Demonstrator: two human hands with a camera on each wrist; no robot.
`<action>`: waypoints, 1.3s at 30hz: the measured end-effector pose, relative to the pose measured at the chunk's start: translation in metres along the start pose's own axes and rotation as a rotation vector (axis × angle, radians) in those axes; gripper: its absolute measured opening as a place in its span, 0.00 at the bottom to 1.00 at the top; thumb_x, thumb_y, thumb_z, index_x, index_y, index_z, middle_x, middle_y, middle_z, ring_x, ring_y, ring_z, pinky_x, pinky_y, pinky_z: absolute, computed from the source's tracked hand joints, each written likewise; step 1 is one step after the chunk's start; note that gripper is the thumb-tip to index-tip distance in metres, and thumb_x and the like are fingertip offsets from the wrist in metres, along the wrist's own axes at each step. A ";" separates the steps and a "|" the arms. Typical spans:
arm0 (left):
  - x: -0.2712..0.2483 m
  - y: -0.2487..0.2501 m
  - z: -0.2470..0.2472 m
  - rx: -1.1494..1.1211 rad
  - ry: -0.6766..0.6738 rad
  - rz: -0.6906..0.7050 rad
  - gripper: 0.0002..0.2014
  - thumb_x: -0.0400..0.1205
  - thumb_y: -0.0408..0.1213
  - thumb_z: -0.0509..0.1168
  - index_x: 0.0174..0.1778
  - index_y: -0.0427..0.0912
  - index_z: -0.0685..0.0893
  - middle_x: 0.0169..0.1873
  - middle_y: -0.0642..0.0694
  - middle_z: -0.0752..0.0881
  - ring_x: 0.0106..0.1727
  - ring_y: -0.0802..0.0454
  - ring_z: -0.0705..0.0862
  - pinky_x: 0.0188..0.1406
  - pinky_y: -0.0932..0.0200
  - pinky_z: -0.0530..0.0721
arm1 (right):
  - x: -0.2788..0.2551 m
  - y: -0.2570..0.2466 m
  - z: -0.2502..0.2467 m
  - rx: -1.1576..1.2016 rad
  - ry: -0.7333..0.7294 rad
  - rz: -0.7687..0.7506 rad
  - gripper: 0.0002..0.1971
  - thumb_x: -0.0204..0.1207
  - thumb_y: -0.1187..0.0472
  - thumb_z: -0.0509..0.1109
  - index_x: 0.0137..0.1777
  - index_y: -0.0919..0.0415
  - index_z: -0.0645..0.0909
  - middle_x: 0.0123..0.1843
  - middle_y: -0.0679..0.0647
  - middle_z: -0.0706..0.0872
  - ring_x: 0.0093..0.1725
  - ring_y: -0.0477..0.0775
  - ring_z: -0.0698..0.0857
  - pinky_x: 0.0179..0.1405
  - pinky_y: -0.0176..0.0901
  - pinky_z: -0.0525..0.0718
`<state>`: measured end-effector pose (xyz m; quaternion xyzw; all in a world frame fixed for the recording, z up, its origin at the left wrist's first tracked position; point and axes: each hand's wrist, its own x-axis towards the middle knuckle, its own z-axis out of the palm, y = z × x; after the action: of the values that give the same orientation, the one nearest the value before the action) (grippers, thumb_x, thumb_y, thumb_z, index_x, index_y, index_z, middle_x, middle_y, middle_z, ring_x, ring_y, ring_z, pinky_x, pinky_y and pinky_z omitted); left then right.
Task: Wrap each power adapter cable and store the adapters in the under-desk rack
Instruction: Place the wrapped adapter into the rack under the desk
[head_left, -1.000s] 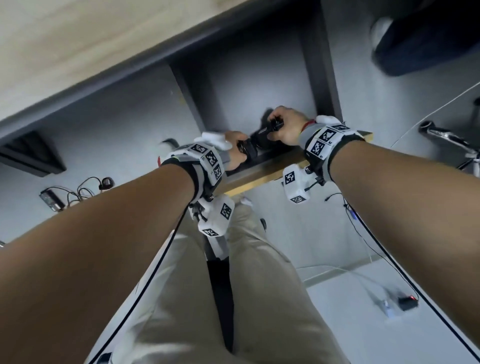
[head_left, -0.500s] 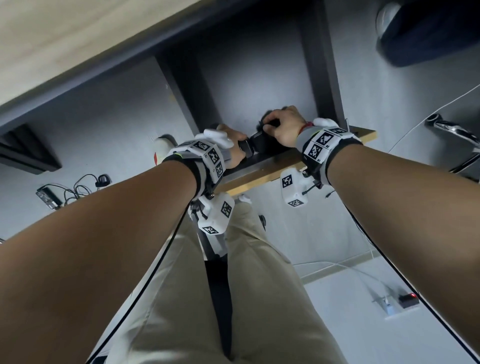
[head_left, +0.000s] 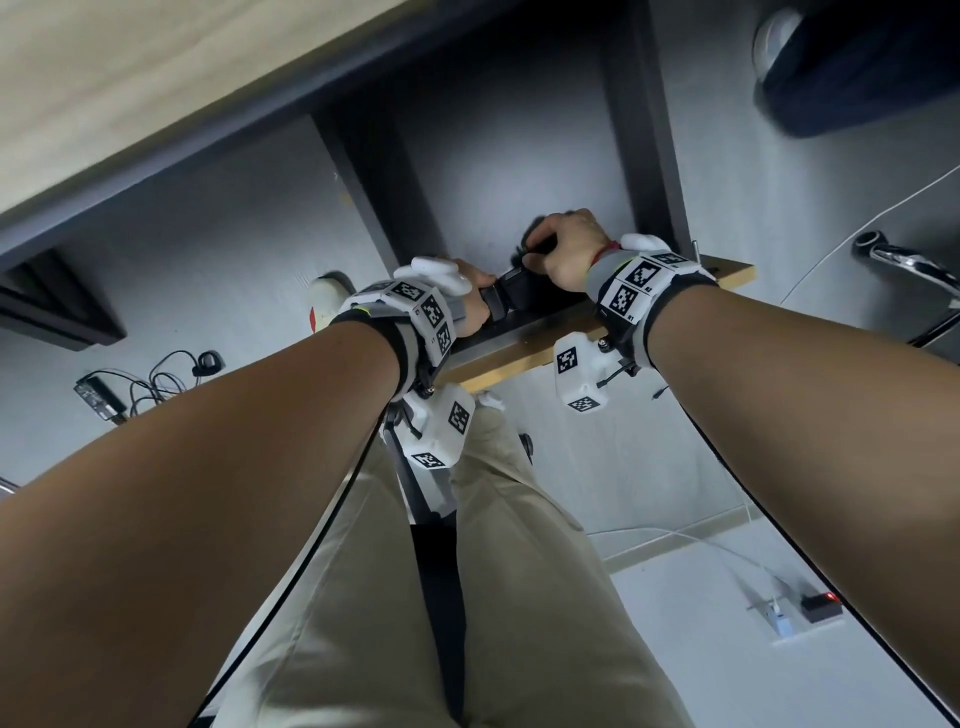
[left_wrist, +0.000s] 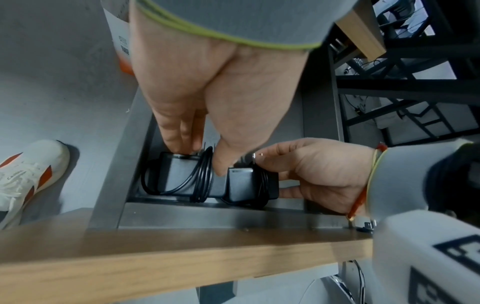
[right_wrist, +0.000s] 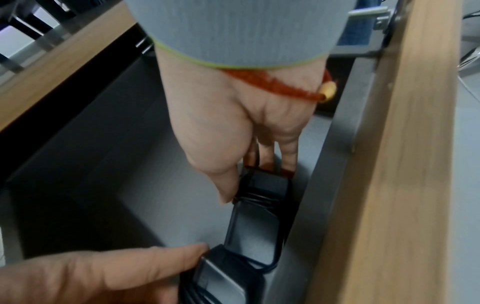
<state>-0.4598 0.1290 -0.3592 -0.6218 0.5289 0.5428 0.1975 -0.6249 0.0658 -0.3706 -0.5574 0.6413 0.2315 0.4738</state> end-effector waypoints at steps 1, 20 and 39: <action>-0.001 0.001 -0.001 -0.030 -0.003 -0.002 0.23 0.85 0.37 0.63 0.78 0.45 0.74 0.77 0.41 0.74 0.77 0.42 0.72 0.74 0.53 0.68 | -0.001 0.000 0.001 0.008 0.003 0.006 0.18 0.77 0.53 0.75 0.67 0.49 0.82 0.73 0.56 0.69 0.65 0.57 0.80 0.59 0.33 0.66; -0.134 0.025 -0.103 -0.613 0.188 -0.048 0.13 0.81 0.30 0.67 0.62 0.35 0.85 0.50 0.38 0.89 0.44 0.46 0.89 0.50 0.51 0.89 | -0.134 -0.093 -0.068 0.250 0.088 -0.149 0.12 0.74 0.63 0.70 0.34 0.45 0.85 0.47 0.46 0.91 0.50 0.54 0.91 0.57 0.53 0.89; -0.324 -0.178 -0.261 -1.065 0.798 -0.324 0.06 0.77 0.46 0.73 0.44 0.50 0.84 0.41 0.45 0.85 0.40 0.48 0.83 0.45 0.53 0.89 | -0.269 -0.385 -0.103 0.300 0.109 -0.505 0.11 0.76 0.53 0.72 0.34 0.55 0.79 0.28 0.48 0.74 0.26 0.49 0.71 0.24 0.38 0.65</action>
<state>-0.1344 0.1226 -0.0448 -0.8578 0.1226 0.4220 -0.2666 -0.3205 0.0098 -0.0028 -0.6347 0.5338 -0.0213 0.5584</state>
